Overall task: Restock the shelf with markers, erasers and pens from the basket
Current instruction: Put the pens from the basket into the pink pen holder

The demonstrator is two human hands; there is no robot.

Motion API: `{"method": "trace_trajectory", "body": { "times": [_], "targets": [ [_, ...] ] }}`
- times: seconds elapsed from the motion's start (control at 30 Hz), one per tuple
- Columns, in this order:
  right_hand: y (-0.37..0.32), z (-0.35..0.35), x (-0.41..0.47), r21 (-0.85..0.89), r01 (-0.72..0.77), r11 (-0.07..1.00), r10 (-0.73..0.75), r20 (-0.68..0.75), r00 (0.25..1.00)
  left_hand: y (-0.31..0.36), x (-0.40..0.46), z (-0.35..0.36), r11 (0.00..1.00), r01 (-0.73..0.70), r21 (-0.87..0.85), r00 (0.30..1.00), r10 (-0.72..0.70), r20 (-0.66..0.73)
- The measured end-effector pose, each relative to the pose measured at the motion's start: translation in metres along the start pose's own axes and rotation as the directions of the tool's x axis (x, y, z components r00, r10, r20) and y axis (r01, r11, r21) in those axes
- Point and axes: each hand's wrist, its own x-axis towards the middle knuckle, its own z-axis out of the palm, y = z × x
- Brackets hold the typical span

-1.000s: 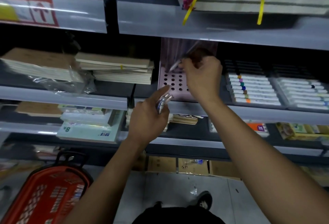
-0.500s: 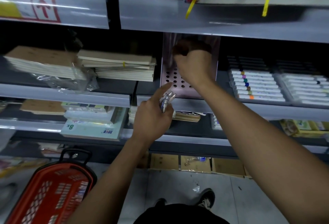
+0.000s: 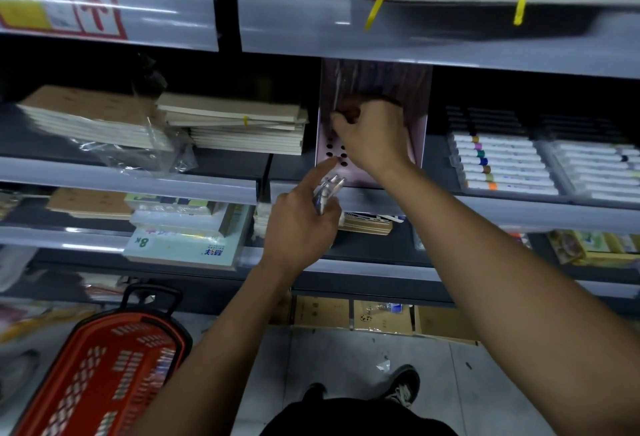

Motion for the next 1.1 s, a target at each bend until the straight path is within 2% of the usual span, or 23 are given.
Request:
{"method": "trace_trajectory", "body": {
  "times": [0.2, 0.33, 0.5, 0.63, 0.7, 0.77, 0.97, 1.1],
  "targets": [
    [0.006, -0.002, -0.007, 0.044, 0.014, 0.999, -0.012, -0.026, 1.0, 0.016, -0.003, -0.001, 0.962, 0.121, -0.244, 0.991, -0.13, -0.024],
    [0.004, -0.01, -0.036, 0.168, 0.089, 0.982, -0.061, -0.166, 0.984, 0.023, -0.007, -0.004, 0.832, 0.239, -0.501, 0.97, -0.23, 0.08],
    [0.003, -0.015, -0.086, 0.359, 0.081, 0.93, -0.062, -0.066, 0.996, 0.024, -0.011, -0.006, 0.709, 0.258, -0.656, 0.965, -0.216, 0.146],
    [0.003, -0.021, -0.116, 0.442, 0.076, 0.894, -0.133, 0.099, 0.986, 0.026, -0.012, -0.007, 0.689, 0.27, -0.673, 0.962, -0.216, 0.164],
    [0.004, -0.026, -0.126, 0.481, 0.042, 0.876, -0.163, 0.213, 0.963, 0.028, -0.014, -0.008, 0.706, 0.266, -0.657, 0.963, -0.219, 0.154],
    [0.005, -0.03, -0.133, 0.471, 0.027, 0.882, -0.169, 0.262, 0.95, 0.027, -0.015, -0.006, 0.727, 0.265, -0.633, 0.963, -0.224, 0.147],
    [0.009, -0.034, -0.139, 0.209, 0.165, 0.964, -0.214, 0.243, 0.946, 0.03, -0.021, -0.002, 0.76, 0.247, -0.601, 0.968, -0.17, 0.182],
    [0.013, -0.042, -0.135, 0.222, 0.225, 0.949, -0.271, 0.205, 0.94, 0.026, -0.021, 0.0, 0.838, 0.156, -0.523, 0.982, -0.077, 0.17]
  ]
}}
